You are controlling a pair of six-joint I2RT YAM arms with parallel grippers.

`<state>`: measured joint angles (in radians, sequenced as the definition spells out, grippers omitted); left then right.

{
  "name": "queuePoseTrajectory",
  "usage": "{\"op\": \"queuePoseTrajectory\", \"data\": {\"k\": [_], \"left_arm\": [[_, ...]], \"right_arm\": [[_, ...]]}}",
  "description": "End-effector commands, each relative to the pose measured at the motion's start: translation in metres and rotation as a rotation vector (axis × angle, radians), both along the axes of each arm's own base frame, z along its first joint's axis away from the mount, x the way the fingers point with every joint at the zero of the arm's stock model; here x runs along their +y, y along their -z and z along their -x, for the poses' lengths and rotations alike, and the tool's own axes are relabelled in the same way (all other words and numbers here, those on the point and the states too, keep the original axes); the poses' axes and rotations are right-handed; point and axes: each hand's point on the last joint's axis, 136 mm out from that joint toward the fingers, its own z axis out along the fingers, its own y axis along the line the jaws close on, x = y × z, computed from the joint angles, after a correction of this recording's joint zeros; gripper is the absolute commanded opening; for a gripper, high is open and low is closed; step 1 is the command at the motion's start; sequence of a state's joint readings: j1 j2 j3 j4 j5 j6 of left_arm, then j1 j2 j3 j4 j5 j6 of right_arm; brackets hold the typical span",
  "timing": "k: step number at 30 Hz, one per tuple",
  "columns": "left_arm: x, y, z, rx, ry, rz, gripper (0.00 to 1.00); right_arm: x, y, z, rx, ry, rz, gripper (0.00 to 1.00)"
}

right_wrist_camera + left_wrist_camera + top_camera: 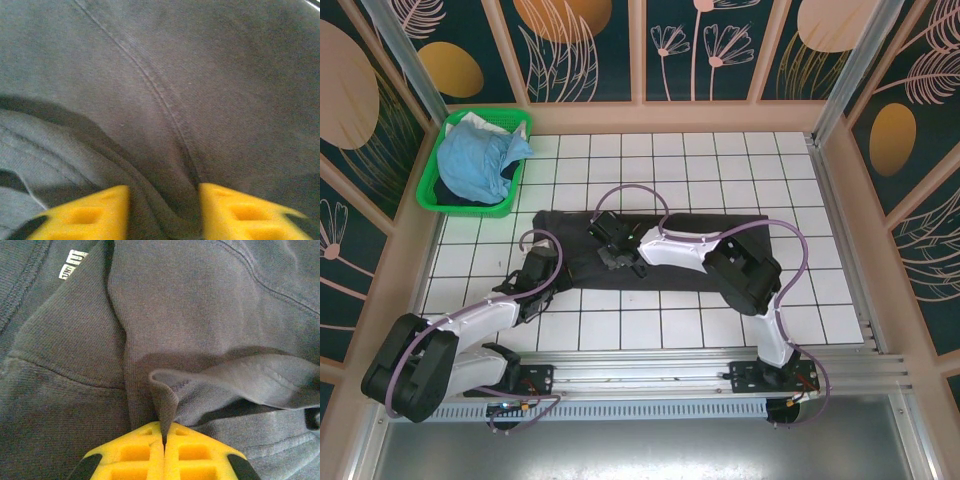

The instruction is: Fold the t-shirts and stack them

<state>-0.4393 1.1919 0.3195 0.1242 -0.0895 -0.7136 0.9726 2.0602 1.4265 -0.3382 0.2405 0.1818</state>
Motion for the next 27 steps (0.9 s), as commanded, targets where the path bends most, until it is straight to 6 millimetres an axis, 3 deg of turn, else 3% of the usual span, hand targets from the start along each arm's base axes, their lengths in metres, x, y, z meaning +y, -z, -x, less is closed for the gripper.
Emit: {"op": "queuePoseTrajectory", "data": {"k": [1, 7, 10, 14, 16, 22, 24, 27], "left_arm": [[0.001, 0.000, 0.000, -0.003, -0.008, 0.013, 0.00], [0.000, -0.001, 0.000, -0.007, -0.003, 0.016, 0.00], [-0.001, -0.001, 0.001, -0.004, 0.001, 0.017, 0.00], [-0.002, -0.001, 0.001, -0.004, 0.010, 0.020, 0.00], [-0.003, -0.001, 0.000, -0.005, 0.016, 0.020, 0.00], [-0.005, -0.002, 0.000, -0.005, 0.024, 0.023, 0.00], [-0.005, -0.002, 0.000, -0.006, 0.024, 0.024, 0.00], [-0.006, -0.001, 0.001, -0.005, 0.030, 0.026, 0.00]], "right_arm": [[-0.013, -0.013, -0.017, -0.076, 0.053, 0.063, 0.27], [-0.033, -0.044, -0.032, -0.137, 0.120, 0.031, 0.22], [-0.048, -0.050, -0.034, -0.154, 0.152, 0.041, 0.33], [-0.063, -0.057, -0.030, -0.161, 0.191, 0.029, 0.40], [-0.050, -0.063, -0.017, -0.141, 0.148, -0.038, 0.41], [0.030, -0.070, 0.047, -0.085, -0.106, -0.232, 0.48], [0.036, -0.060, 0.051, -0.093, -0.113, -0.183, 0.58], [0.025, -0.042, 0.034, -0.141, -0.042, -0.043, 0.59]]}}
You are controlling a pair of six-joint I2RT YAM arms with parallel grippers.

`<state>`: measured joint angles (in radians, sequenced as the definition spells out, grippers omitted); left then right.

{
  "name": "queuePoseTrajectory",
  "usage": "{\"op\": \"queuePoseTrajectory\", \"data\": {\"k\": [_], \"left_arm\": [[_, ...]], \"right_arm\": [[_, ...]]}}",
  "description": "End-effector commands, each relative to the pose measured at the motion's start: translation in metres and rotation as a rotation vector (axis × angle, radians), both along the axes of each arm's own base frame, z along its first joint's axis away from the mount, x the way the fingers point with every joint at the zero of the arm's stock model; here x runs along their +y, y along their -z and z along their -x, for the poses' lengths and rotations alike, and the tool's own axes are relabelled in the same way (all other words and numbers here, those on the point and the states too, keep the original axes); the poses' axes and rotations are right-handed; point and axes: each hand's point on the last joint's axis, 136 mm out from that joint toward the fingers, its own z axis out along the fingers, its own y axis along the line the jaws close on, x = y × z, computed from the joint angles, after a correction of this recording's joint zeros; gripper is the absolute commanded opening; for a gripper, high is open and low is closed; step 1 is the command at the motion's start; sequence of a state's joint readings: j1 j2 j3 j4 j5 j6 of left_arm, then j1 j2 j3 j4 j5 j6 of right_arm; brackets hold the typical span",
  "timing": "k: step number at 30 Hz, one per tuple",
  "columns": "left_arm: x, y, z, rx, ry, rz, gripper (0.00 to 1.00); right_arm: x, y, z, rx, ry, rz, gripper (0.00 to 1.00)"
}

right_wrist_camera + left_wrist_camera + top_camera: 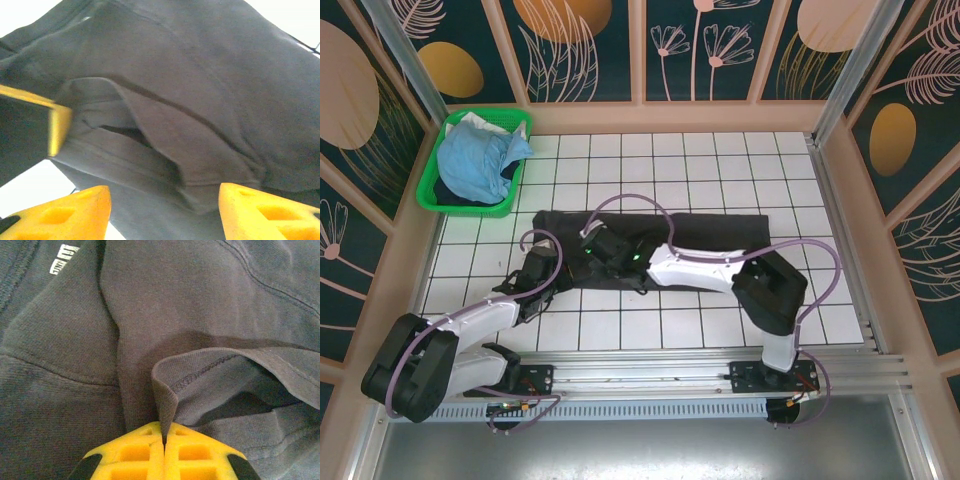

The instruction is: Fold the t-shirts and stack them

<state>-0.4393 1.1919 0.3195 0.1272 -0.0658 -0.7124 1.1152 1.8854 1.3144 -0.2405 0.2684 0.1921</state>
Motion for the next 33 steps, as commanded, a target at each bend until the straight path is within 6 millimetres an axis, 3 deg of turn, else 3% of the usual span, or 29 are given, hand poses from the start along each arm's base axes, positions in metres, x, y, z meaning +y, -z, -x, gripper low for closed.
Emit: {"op": "queuePoseTrajectory", "data": {"k": [1, 10, 16, 19, 23, 29, 33], "left_arm": [[-0.002, -0.001, 0.000, -0.009, 0.015, 0.011, 0.00], [-0.002, -0.004, 0.001, -0.023, 0.012, 0.020, 0.00], [-0.002, -0.005, 0.001, -0.022, 0.015, 0.017, 0.00], [-0.002, -0.006, 0.001, -0.023, 0.019, 0.017, 0.00], [-0.004, -0.009, 0.000, -0.033, 0.029, 0.023, 0.00], [-0.008, -0.019, 0.002, -0.062, 0.048, 0.051, 0.29], [-0.005, -0.035, 0.001, -0.110, 0.033, 0.067, 0.33]], "right_arm": [[-0.012, 0.018, -0.026, -0.057, 0.102, 0.121, 0.59], [-0.030, 0.033, -0.045, -0.055, 0.146, 0.183, 0.48], [-0.037, 0.017, -0.050, -0.075, 0.165, 0.156, 0.15], [-0.043, 0.005, -0.050, -0.065, 0.166, 0.109, 0.06], [-0.050, -0.003, -0.046, -0.003, 0.136, 0.031, 0.06], [-0.068, 0.007, -0.039, 0.075, 0.137, -0.016, 0.17], [-0.069, 0.028, -0.020, 0.159, 0.108, -0.032, 0.23]]}}
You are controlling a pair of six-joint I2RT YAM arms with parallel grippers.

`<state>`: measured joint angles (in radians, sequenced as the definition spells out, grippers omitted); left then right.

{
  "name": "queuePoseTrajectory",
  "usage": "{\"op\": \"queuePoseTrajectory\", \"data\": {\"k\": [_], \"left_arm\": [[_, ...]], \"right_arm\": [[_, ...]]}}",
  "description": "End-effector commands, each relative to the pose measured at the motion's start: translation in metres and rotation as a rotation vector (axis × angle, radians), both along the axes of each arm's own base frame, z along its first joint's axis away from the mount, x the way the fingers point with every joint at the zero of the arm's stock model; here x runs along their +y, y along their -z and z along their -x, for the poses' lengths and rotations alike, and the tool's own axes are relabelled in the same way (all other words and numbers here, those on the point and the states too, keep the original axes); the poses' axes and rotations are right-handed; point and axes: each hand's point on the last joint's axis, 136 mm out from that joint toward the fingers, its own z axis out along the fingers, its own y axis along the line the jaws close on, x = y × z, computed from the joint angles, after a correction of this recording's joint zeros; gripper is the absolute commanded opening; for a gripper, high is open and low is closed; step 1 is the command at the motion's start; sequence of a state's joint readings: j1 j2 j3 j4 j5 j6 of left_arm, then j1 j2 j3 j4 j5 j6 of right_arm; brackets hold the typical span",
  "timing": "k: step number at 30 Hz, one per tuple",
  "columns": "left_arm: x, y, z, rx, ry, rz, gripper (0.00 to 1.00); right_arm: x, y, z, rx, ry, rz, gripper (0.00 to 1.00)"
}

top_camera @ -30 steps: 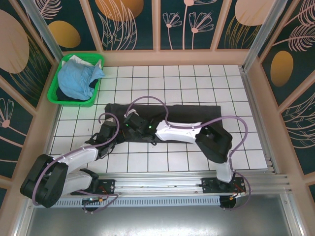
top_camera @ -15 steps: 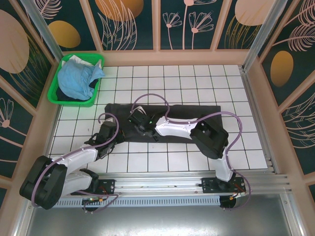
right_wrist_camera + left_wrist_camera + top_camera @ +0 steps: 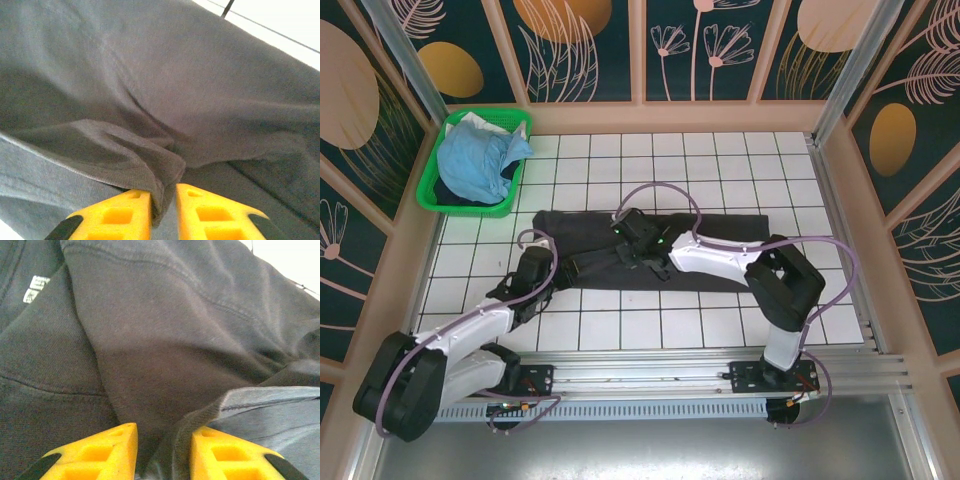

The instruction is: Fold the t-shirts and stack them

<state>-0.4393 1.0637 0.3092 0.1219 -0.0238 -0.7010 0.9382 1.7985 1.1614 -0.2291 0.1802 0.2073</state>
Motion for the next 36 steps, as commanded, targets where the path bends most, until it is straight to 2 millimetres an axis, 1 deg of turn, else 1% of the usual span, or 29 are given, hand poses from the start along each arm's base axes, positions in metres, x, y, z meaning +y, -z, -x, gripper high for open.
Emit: {"op": "queuePoseTrajectory", "data": {"k": [1, 2, 4, 5, 9, 11, 14, 16, 19, 20, 22, 23, 24, 25, 26, 27, 29, 30, 32, 34, 36], "left_arm": [[0.005, -0.011, 0.002, -0.035, -0.014, 0.003, 0.33], [0.007, -0.015, 0.001, -0.048, -0.023, 0.002, 0.33], [0.010, -0.025, 0.000, -0.072, -0.036, -0.005, 0.28], [0.012, -0.029, -0.001, -0.081, -0.043, -0.007, 0.27], [0.017, -0.043, -0.002, -0.110, -0.071, -0.010, 0.27], [0.018, -0.048, -0.005, -0.130, -0.084, 0.000, 0.31], [0.010, -0.050, -0.013, -0.135, -0.061, 0.004, 0.35], [0.005, -0.046, -0.020, -0.113, -0.045, -0.010, 0.37], [-0.014, -0.039, -0.034, -0.083, 0.020, 0.000, 0.40], [-0.021, -0.035, -0.037, -0.062, 0.045, 0.005, 0.40], [-0.034, -0.028, -0.041, -0.025, 0.100, 0.021, 0.35], [-0.041, -0.025, -0.038, -0.006, 0.137, 0.038, 0.31], [-0.047, -0.020, -0.033, 0.013, 0.175, 0.059, 0.29], [-0.050, -0.016, -0.026, 0.029, 0.195, 0.071, 0.30], [-0.050, -0.009, -0.017, 0.054, 0.202, 0.073, 0.30], [-0.049, -0.002, -0.006, 0.077, 0.210, 0.065, 0.30], [-0.041, 0.010, 0.013, 0.115, 0.191, 0.044, 0.31], [-0.036, 0.016, 0.022, 0.133, 0.177, 0.045, 0.31], [-0.026, 0.022, 0.034, 0.147, 0.145, 0.044, 0.32], [-0.019, 0.027, 0.041, 0.155, 0.115, 0.044, 0.33], [-0.014, 0.029, 0.043, 0.156, 0.097, 0.033, 0.35]], "right_arm": [[0.003, 0.011, 0.019, 0.069, -0.024, -0.043, 0.24], [0.001, 0.014, 0.022, 0.079, -0.022, -0.043, 0.26], [-0.002, 0.016, 0.027, 0.091, -0.017, -0.052, 0.27], [-0.004, 0.018, 0.029, 0.097, -0.016, -0.057, 0.27], [-0.013, 0.022, 0.038, 0.117, -0.011, -0.062, 0.30], [-0.016, 0.024, 0.042, 0.126, -0.014, -0.063, 0.31], [-0.025, 0.023, 0.046, 0.122, 0.000, -0.055, 0.33], [-0.029, 0.017, 0.046, 0.107, 0.009, -0.066, 0.33], [-0.031, 0.002, 0.042, 0.073, 0.017, -0.105, 0.35], [-0.032, -0.003, 0.038, 0.058, 0.032, -0.119, 0.36], [-0.036, -0.016, 0.025, 0.000, 0.094, -0.151, 0.38], [-0.037, -0.025, 0.014, -0.051, 0.152, -0.192, 0.41], [-0.033, -0.031, 0.009, -0.066, 0.160, -0.251, 0.43], [-0.024, -0.035, 0.008, -0.057, 0.133, -0.307, 0.44], [-0.017, -0.040, 0.004, -0.054, 0.119, -0.352, 0.46], [-0.015, -0.042, -0.003, -0.062, 0.140, -0.370, 0.48], [-0.010, -0.043, -0.015, -0.061, 0.154, -0.376, 0.48], [-0.008, -0.041, -0.020, -0.056, 0.166, -0.371, 0.49], [-0.001, -0.033, -0.025, -0.038, 0.166, -0.367, 0.49], [0.005, -0.019, -0.025, -0.013, 0.167, -0.352, 0.49], [0.007, -0.002, -0.023, -0.005, 0.182, -0.329, 0.50]]}}
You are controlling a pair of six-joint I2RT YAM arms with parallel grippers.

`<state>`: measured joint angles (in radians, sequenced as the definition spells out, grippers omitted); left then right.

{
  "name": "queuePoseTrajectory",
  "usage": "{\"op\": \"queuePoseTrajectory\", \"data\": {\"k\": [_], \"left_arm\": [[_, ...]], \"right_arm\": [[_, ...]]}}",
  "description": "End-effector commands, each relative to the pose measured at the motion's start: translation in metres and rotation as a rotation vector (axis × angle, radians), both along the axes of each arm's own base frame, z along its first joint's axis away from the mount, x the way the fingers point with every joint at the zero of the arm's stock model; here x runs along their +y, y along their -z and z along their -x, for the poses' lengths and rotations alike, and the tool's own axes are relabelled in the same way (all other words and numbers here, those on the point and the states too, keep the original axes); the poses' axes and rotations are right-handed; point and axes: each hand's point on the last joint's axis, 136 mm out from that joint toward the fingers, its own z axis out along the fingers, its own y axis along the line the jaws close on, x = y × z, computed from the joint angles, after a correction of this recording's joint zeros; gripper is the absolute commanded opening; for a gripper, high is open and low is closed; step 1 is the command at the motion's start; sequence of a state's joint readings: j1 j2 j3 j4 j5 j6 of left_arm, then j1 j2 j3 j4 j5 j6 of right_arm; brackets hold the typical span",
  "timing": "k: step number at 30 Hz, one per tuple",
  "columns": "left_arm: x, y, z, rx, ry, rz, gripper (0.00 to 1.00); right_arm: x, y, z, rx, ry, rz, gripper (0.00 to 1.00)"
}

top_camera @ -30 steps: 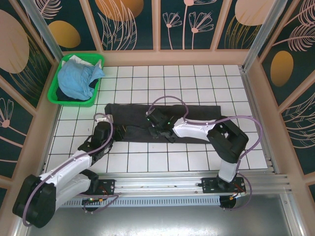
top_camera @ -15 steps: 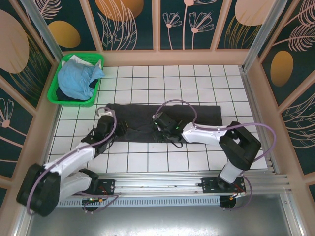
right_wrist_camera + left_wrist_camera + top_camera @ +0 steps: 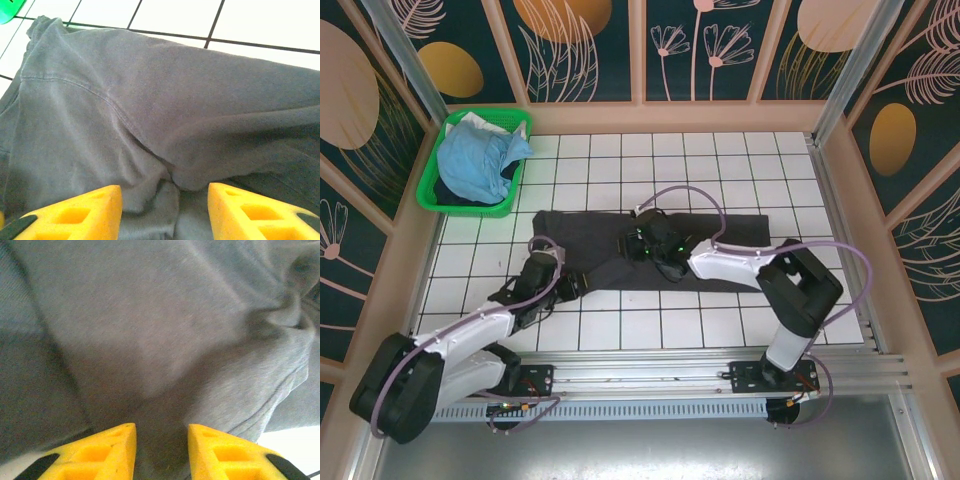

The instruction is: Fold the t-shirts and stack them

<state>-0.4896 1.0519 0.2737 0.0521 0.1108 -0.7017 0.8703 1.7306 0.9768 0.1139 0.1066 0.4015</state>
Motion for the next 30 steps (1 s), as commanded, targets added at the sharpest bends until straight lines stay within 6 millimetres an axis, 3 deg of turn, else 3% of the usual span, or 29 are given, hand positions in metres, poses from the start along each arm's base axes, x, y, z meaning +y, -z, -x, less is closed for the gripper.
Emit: {"op": "queuePoseTrajectory", "data": {"k": [1, 4, 8, 11, 13, 16, 19, 25, 30], "left_arm": [[0.012, 0.005, 0.005, 0.027, -0.059, -0.025, 0.36], [0.013, -0.009, -0.005, -0.001, -0.070, -0.047, 0.37], [0.007, -0.050, -0.033, -0.122, -0.097, -0.028, 0.45], [0.000, -0.080, -0.064, -0.212, -0.112, -0.045, 0.53], [-0.004, -0.084, -0.088, -0.229, -0.119, -0.083, 0.56], [-0.008, -0.070, -0.126, -0.185, -0.120, -0.147, 0.54], [0.003, -0.046, -0.156, -0.132, -0.155, -0.203, 0.52], [0.034, -0.002, -0.185, -0.038, -0.210, -0.265, 0.50], [0.049, 0.016, -0.189, 0.002, -0.234, -0.276, 0.50]], "right_arm": [[0.011, 0.019, 0.001, 0.018, 0.019, -0.004, 0.50], [0.007, 0.042, 0.013, 0.025, 0.033, 0.069, 0.50], [-0.009, 0.058, 0.022, 0.037, 0.063, 0.127, 0.50], [-0.010, 0.043, 0.024, 0.022, 0.055, 0.111, 0.50], [-0.008, 0.020, 0.025, -0.010, 0.037, 0.066, 0.49], [-0.014, -0.008, 0.021, -0.059, 0.042, 0.012, 0.52], [-0.041, -0.012, 0.007, -0.052, 0.107, -0.032, 0.53], [-0.115, 0.037, -0.028, 0.060, 0.282, -0.007, 0.53], [-0.161, 0.077, -0.028, 0.170, 0.397, 0.036, 0.53]]}}
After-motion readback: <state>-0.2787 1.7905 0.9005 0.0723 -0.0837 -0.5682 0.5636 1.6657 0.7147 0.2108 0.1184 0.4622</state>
